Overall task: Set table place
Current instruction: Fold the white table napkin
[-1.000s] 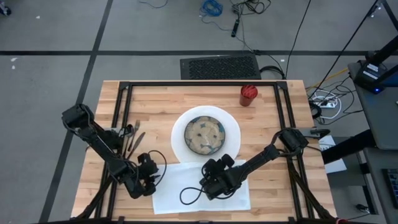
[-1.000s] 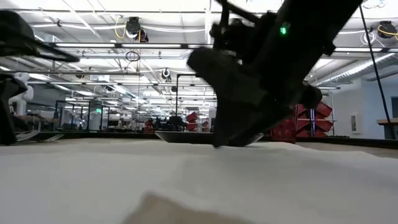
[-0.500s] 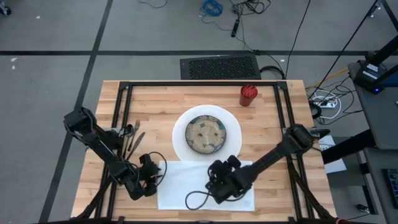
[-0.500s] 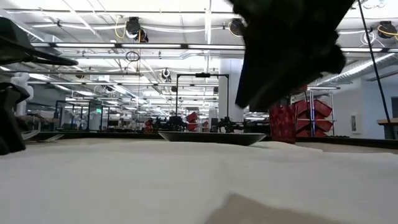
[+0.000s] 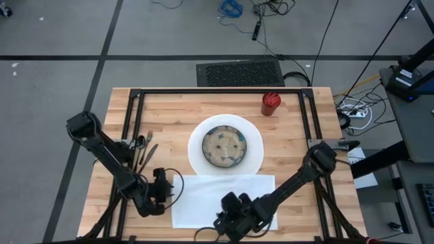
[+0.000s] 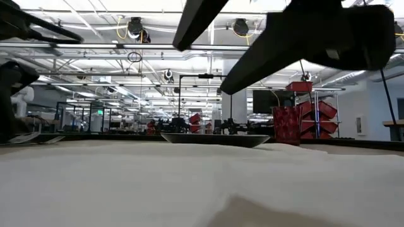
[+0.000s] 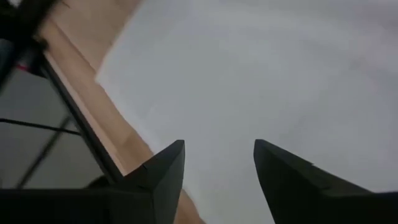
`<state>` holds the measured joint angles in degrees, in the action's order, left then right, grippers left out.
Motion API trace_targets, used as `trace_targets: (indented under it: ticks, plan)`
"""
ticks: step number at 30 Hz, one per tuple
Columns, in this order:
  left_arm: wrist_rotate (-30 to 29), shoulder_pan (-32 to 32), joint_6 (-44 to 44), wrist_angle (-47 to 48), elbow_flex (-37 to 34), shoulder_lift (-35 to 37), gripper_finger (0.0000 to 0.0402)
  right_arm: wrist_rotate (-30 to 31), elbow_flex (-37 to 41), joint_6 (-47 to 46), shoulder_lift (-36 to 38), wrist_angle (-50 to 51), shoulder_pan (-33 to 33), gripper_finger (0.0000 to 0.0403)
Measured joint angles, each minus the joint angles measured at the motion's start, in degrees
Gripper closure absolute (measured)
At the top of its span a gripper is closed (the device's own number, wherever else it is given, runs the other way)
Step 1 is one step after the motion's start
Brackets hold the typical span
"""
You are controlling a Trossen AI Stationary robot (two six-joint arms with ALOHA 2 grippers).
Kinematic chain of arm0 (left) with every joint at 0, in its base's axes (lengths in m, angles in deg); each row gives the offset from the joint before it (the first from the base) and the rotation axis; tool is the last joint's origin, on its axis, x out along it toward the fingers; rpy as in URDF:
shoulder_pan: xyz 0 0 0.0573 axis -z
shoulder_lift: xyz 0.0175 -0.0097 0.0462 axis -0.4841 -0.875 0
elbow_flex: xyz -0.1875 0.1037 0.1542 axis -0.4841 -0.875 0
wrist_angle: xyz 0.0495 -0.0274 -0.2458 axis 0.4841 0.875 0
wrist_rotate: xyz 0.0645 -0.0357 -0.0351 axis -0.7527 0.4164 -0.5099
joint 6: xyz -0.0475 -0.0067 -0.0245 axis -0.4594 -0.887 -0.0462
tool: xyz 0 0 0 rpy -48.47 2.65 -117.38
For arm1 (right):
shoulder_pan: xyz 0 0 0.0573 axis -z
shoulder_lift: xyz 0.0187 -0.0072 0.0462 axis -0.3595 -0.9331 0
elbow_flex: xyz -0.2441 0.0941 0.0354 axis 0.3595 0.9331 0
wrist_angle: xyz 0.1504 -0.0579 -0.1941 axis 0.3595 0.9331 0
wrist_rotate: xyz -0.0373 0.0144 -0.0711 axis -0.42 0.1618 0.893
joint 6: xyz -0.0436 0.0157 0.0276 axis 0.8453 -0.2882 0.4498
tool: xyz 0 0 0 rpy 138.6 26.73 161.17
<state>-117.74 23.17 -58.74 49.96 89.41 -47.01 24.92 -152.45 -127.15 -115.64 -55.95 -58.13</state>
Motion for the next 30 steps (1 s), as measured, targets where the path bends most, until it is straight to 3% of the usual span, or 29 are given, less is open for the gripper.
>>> trace_targets:
  ticks: [6, 9, 14, 23, 30]
  plan:
    - [6.2, -0.2, 8.5, 2.9, 0.0, 4.4, 0.0274, -7.8, -19.8, -2.1, -8.7, 17.4, 1.5, 0.0231]
    - [11.9, -1.2, 14.5, 0.0, 0.0, 5.2, 0.0274, -11.5, -28.9, -7.8, -13.8, 24.2, 2.3, 0.0232]
    - [13.6, -2.5, 24.5, -5.4, 0.0, 5.2, 0.0274, -16.7, -38.7, -15.7, -20.2, 29.5, 3.7, 0.0232]
    - [17.0, -6.6, 28.0, -6.1, 0.0, 5.2, 0.0274, -24.6, -38.2, -23.1, -21.5, 37.6, 5.4, 0.0232]
    - [17.1, -7.7, 30.5, -5.8, 0.0, 5.2, 0.0274, -25.7, -38.2, -25.0, -22.8, 34.1, 5.8, 0.0232]
